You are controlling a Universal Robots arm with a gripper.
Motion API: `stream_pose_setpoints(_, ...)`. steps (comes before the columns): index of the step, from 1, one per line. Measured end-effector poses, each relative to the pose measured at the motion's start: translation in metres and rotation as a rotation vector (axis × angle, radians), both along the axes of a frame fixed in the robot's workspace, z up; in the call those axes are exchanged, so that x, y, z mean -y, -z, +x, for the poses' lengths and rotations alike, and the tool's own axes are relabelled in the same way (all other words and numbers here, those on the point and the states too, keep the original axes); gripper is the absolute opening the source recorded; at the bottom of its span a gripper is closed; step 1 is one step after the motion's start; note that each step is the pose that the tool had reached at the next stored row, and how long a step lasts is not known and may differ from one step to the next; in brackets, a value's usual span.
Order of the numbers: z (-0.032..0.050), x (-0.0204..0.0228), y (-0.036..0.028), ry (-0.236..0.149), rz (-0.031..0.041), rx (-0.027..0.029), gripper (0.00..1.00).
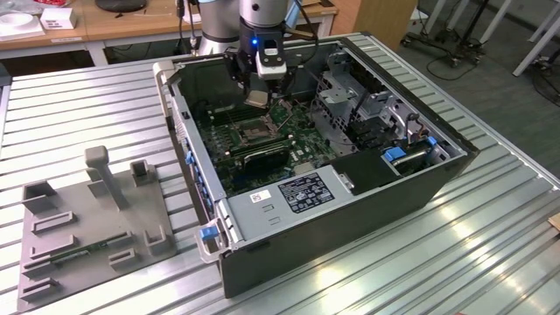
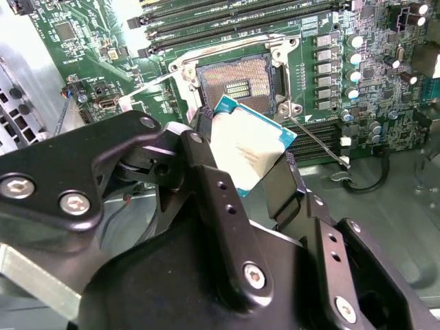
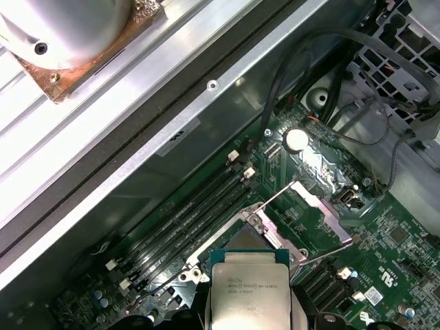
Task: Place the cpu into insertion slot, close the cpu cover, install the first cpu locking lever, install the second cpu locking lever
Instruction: 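Place the cpu into insertion slot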
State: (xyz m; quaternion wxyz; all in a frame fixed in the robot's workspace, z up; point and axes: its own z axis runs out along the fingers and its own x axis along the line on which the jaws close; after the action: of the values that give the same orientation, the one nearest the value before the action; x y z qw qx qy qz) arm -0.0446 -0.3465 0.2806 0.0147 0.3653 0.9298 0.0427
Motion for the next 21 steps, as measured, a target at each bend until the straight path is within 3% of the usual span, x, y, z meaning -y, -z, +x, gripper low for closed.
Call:
stream_pose_setpoints(10, 0.0000, 0.0000, 0.0003, 0.015, 0.0000, 0.0000, 0.54)
stream_pose_setpoints(19, -0.0001, 0.0000, 0.0026, 0.168, -0.0001, 0.0000, 0.54)
stream_pose_setpoints(21, -0.0007, 0.0000, 0.0026, 0.181, -0.0001, -0.0001, 0.54)
